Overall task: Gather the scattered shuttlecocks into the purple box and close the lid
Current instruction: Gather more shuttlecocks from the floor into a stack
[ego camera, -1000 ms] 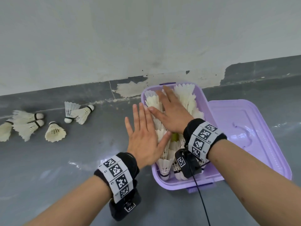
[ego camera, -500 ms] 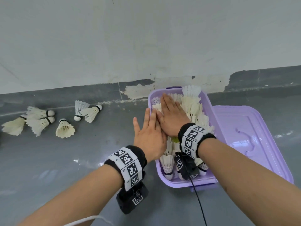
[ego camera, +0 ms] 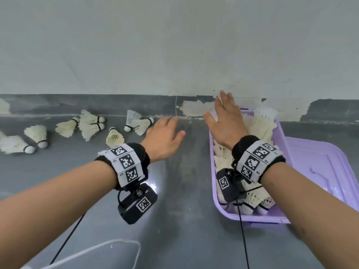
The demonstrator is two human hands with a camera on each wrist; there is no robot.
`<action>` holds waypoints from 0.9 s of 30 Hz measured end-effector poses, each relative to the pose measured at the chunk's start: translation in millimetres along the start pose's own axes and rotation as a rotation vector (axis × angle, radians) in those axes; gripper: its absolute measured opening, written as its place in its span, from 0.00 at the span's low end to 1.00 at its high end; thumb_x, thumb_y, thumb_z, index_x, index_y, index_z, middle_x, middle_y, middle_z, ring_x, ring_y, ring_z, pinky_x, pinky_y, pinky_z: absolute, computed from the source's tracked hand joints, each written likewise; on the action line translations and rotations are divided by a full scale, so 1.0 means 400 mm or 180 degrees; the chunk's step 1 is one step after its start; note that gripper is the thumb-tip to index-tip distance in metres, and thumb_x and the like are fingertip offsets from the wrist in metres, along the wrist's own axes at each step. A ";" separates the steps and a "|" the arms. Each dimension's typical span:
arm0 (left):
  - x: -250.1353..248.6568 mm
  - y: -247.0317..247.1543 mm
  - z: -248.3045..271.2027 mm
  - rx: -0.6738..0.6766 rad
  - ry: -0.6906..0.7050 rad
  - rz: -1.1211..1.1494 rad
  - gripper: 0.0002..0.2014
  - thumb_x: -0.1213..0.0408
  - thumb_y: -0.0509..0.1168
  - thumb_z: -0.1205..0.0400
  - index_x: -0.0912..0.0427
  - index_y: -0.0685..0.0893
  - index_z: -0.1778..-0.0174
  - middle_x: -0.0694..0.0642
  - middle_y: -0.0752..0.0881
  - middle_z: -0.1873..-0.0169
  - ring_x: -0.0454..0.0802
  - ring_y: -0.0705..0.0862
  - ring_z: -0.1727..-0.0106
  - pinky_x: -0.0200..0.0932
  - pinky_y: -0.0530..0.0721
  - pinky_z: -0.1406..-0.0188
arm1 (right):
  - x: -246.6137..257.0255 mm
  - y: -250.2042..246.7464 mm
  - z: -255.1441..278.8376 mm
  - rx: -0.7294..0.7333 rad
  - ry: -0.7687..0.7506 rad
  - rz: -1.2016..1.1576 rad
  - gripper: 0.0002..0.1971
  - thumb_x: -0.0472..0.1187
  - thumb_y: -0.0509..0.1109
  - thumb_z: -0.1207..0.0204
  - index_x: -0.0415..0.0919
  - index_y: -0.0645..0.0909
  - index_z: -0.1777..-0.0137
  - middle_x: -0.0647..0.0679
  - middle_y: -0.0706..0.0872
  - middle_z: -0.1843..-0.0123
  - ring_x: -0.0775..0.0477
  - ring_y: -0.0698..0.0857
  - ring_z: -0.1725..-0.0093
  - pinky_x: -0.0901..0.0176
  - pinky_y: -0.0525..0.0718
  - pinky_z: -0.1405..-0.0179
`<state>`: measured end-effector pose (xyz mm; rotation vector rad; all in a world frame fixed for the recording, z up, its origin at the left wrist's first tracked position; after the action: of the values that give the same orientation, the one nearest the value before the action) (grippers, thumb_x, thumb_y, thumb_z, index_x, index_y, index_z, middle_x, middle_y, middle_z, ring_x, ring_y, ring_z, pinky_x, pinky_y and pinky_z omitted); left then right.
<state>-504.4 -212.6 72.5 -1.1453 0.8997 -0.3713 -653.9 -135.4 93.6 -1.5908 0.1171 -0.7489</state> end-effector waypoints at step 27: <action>0.616 -0.017 -0.048 0.0423 0.0611 -0.1133 0.34 0.70 0.60 0.20 0.46 0.59 0.18 0.50 0.57 0.17 0.55 0.48 0.16 0.69 0.45 0.23 | 0.486 0.504 -0.266 0.0225 -0.0002 -0.0011 0.22 0.33 0.63 0.23 0.45 0.76 0.29 0.45 0.75 0.30 0.39 0.72 0.29 0.42 0.73 0.31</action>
<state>-367.8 -392.7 -27.9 -1.1595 0.8218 -0.8318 -488.0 -358.2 -18.5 -1.5242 0.0866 -0.7473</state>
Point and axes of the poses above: each hand's wrist, its own z-axis away from the middle knuckle, its own y-axis out of the palm, x = y × z, the point moved 9 cm from there along -z, towards the middle knuckle
